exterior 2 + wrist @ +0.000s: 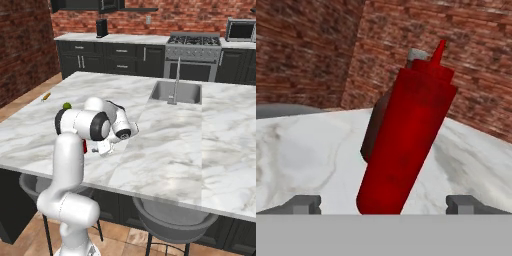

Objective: Move the ketchup and ketchup from the cabinet to the dining counter.

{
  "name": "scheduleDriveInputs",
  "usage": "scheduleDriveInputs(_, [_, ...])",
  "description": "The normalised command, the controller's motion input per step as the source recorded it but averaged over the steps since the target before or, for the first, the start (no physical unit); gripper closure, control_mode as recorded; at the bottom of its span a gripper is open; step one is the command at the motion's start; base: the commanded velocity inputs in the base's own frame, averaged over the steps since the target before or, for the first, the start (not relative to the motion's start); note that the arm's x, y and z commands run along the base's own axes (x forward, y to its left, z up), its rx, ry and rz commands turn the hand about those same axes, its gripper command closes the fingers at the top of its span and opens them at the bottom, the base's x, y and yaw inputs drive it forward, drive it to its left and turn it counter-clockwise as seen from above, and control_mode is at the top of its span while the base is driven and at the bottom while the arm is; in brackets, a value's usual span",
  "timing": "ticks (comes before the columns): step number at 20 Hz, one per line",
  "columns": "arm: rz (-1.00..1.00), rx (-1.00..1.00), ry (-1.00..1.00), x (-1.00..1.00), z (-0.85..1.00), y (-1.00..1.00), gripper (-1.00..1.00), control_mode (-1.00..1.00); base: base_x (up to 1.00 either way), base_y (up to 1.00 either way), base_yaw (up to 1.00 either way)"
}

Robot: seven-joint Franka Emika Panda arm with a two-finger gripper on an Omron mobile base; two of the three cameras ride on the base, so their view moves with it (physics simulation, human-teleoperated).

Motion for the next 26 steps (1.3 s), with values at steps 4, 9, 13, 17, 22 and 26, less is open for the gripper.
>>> scheduleDriveInputs(4, [-0.2, 0.0, 0.03, -0.26, 0.23, -0.03, -1.0, -1.0, 0.0, 0.0, 0.0])
scheduleDriveInputs(9, [-0.2, -0.01, 0.09, -0.31, 0.29, -0.05, -1.0, -1.0, 0.0, 0.0, 0.0])
scheduleDriveInputs(13, [-0.21, -0.01, 0.12, -0.31, 0.3, -0.08, -1.0, -1.0, 0.0, 0.0, 0.0])
scheduleDriveInputs(17, [-0.11, -0.01, 0.13, -0.48, 0.3, -0.11, -1.0, -1.0, 0.0, 0.0, 0.0])
scheduleDriveInputs(22, [-0.11, -0.04, 0.12, -0.53, 0.32, -0.06, -1.0, -1.0, 0.0, 0.0, 0.0])
scheduleDriveInputs(26, [-0.17, -0.08, 0.21, -0.39, 0.36, 0.0, -1.0, -1.0, 0.0, 0.0, 0.0])
